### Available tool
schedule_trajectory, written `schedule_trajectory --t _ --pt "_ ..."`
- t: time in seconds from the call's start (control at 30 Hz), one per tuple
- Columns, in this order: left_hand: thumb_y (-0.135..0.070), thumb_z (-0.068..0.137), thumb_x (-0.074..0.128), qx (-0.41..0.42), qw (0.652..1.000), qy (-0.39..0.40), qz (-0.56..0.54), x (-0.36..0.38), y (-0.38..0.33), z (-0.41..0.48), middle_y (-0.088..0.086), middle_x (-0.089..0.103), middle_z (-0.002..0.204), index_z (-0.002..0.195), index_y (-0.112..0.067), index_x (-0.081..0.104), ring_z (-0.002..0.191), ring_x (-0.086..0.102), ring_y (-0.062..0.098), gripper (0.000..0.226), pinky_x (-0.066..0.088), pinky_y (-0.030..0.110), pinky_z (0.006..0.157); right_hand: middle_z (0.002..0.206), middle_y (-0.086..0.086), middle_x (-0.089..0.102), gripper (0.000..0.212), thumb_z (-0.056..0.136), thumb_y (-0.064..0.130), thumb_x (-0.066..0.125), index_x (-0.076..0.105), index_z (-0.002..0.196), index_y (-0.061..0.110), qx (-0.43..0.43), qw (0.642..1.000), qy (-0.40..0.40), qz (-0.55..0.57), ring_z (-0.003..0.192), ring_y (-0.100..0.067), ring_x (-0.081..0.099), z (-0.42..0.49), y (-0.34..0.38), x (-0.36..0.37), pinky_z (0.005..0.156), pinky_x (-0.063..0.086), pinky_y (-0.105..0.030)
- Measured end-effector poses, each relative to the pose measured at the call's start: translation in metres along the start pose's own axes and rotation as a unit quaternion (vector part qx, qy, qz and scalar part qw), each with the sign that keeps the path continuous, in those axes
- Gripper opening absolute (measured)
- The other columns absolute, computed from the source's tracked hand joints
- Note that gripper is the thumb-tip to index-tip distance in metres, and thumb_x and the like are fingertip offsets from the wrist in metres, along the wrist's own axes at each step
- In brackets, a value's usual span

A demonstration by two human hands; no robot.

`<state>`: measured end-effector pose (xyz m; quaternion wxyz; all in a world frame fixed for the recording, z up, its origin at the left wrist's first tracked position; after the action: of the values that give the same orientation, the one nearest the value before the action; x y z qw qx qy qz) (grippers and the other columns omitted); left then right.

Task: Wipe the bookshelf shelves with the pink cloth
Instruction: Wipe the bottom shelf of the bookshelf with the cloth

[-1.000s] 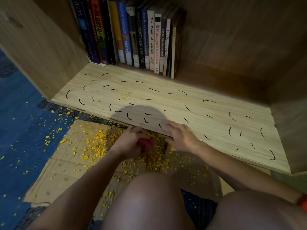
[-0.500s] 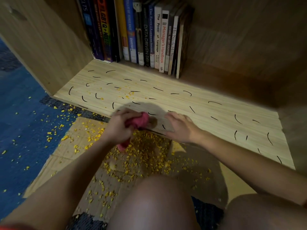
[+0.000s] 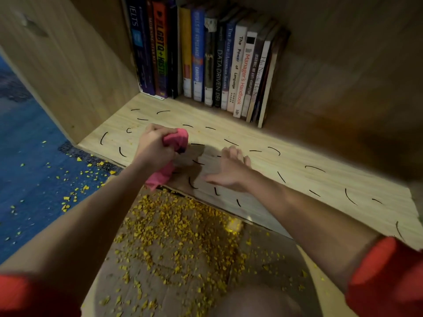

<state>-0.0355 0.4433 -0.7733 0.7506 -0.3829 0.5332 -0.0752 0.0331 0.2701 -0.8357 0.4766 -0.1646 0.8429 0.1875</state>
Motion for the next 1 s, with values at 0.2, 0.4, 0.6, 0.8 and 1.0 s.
schedule_trajectory --t 0.2,0.4,0.6,0.8,1.0 --pt "0.006 0.080 0.051 0.017 0.999 0.031 0.022 0.017 0.005 0.031 0.012 0.053 0.121 0.119 -0.013 0.065 0.117 0.043 0.028 0.045 0.034 0.030 0.101 0.151 -0.014 0.012 0.135 0.053 0.081 0.064 0.008 0.147 0.002 0.063 0.997 -0.037 0.032 0.141 -0.031 0.008 0.025 -0.019 0.006 0.114 0.009 -0.051" --pt "0.004 0.084 0.046 0.013 0.993 0.100 0.056 0.051 0.007 0.072 0.015 0.050 0.125 0.122 -0.008 0.060 0.122 0.042 0.032 0.042 0.035 0.036 0.103 0.153 -0.008 0.013 0.131 0.052 0.080 0.065 0.014 0.147 0.006 0.051 0.995 -0.069 0.045 0.142 -0.027 0.007 0.029 -0.022 0.007 0.115 0.005 -0.051" --pt "0.001 0.082 0.047 0.087 0.958 0.245 0.122 0.094 -0.016 0.063 0.013 0.045 0.130 0.130 -0.024 0.055 0.117 0.047 0.032 0.055 0.040 0.041 0.101 0.157 -0.010 0.002 0.132 0.056 0.078 0.065 0.005 0.149 0.006 0.051 0.995 -0.056 0.063 0.145 -0.026 -0.002 0.029 -0.022 0.009 0.116 -0.001 -0.050" --pt "0.001 0.083 0.048 0.136 0.930 0.293 0.175 0.084 -0.016 0.021 0.004 0.043 0.137 0.132 -0.026 0.053 0.125 0.040 0.025 0.056 0.033 0.032 0.102 0.150 -0.008 0.018 0.127 0.054 0.073 0.071 0.014 0.149 0.010 0.037 0.999 -0.002 0.035 0.140 -0.029 0.014 0.027 -0.023 0.001 0.116 0.005 -0.051" --pt "0.007 0.075 0.049 0.137 0.915 0.358 0.122 0.061 -0.008 -0.032 0.005 0.053 0.116 0.119 -0.020 0.065 0.112 0.051 0.026 0.054 0.043 0.032 0.095 0.156 -0.004 0.006 0.119 0.063 0.054 0.078 0.009 0.150 0.012 -0.033 0.993 0.110 0.029 0.143 -0.026 0.010 -0.010 -0.025 0.001 0.118 0.013 -0.043"
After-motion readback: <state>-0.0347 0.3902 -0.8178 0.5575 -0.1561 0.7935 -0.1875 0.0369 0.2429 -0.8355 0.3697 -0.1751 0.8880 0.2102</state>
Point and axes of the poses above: each hand's wrist, its own z-axis towards the middle knuckle, its own x-axis out of the palm, y = z × x, the point moved 9 cm from there along z, towards the middle knuckle
